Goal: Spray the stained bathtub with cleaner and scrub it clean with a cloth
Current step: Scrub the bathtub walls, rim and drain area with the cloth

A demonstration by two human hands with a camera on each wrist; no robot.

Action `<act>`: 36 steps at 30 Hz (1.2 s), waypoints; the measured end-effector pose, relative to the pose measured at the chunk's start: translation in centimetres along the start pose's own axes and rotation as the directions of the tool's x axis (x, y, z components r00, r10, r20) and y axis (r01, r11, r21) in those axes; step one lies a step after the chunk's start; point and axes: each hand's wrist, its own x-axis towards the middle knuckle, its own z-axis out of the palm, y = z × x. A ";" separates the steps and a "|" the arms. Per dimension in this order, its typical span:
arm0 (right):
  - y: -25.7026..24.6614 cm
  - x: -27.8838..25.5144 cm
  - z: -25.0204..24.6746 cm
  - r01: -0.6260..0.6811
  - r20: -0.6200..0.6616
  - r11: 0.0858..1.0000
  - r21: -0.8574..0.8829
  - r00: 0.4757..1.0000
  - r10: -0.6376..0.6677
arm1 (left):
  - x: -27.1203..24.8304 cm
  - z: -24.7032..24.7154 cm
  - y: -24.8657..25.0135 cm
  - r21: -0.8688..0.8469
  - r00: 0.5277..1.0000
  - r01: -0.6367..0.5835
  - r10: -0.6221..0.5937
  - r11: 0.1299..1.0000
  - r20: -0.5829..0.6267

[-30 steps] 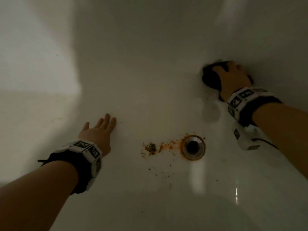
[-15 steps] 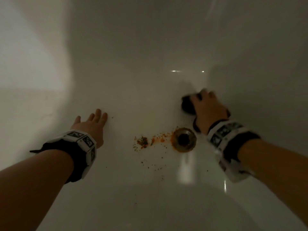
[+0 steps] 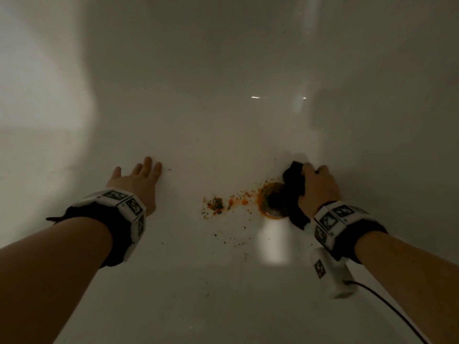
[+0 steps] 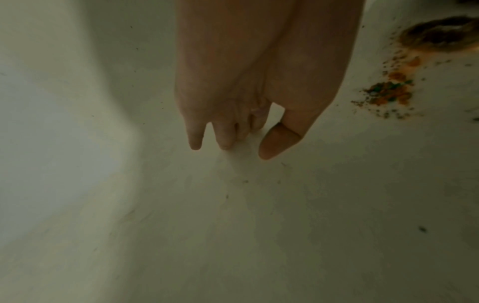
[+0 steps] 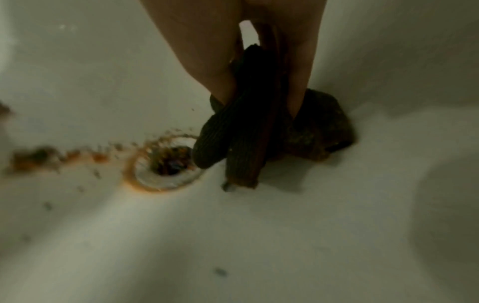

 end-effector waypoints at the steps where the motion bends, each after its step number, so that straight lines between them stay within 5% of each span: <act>1: 0.8 -0.5 -0.3 0.014 -0.035 1.000 0.002 0.999 -0.014 | 0.0 0.1 0.0 -0.003 1.000 -0.001 0.001 1.000 -0.004; 4: 3.1 -2.6 -0.3 -0.078 -0.106 0.988 -0.131 0.992 0.064 | 0.0 0.0 0.1 0.000 1.000 0.000 0.000 1.000 -0.007; 7: 3.3 -4.3 1.3 -0.148 0.009 0.958 -0.245 0.988 0.155 | 0.0 0.0 0.0 0.006 1.000 -0.005 0.005 1.000 -0.006; 13: 0.2 -4.4 4.6 -0.278 0.144 0.956 0.097 0.954 0.263 | 0.0 0.1 -0.1 0.002 1.000 -0.018 0.018 1.000 -0.009; 15: -1.0 -4.8 4.8 -0.198 0.097 0.952 0.231 0.979 0.180 | -0.1 0.4 -0.1 -0.014 0.999 -0.027 0.026 1.000 -0.023; 18: -4.3 -7.2 5.3 0.153 0.016 0.953 0.261 0.987 -0.163 | 0.0 0.6 -0.3 -0.022 0.999 -0.033 0.032 0.999 -0.038; 20: -6.9 -9.5 6.3 0.403 0.131 0.859 0.316 0.878 -0.460 | 0.0 0.6 -0.3 -0.002 0.999 -0.035 0.034 0.999 -0.041; 22: -8.9 -11.4 7.9 0.604 0.351 0.729 0.321 0.639 -0.684 | 0.1 0.5 -0.2 0.011 0.998 -0.037 0.037 0.999 -0.043; 24: -10.1 -12.8 10.0 0.747 0.577 0.617 0.247 0.398 -0.713 | 0.1 0.5 -0.2 0.009 0.999 -0.036 0.037 0.999 -0.040; 25: -10.3 -13.4 11.0 0.778 0.643 0.598 0.191 0.361 -0.675 | 0.1 0.5 -0.2 0.007 0.999 -0.036 0.037 0.999 -0.038; 31: -8.6 -10.8 11.8 0.840 0.486 0.542 0.000 0.473 -0.734 | 0.0 0.5 -0.2 -0.003 0.998 -0.044 0.044 0.999 -0.042; 33: -7.6 -7.6 10.1 0.793 0.310 0.607 -0.041 0.588 -0.747 | 0.0 0.6 -0.2 -0.006 0.998 -0.041 0.040 0.999 -0.042; 36: -6.2 -3.9 6.0 0.600 0.133 0.792 -0.108 0.799 -0.587 | 0.0 0.6 -0.1 -0.007 0.998 -0.040 0.040 0.999 -0.044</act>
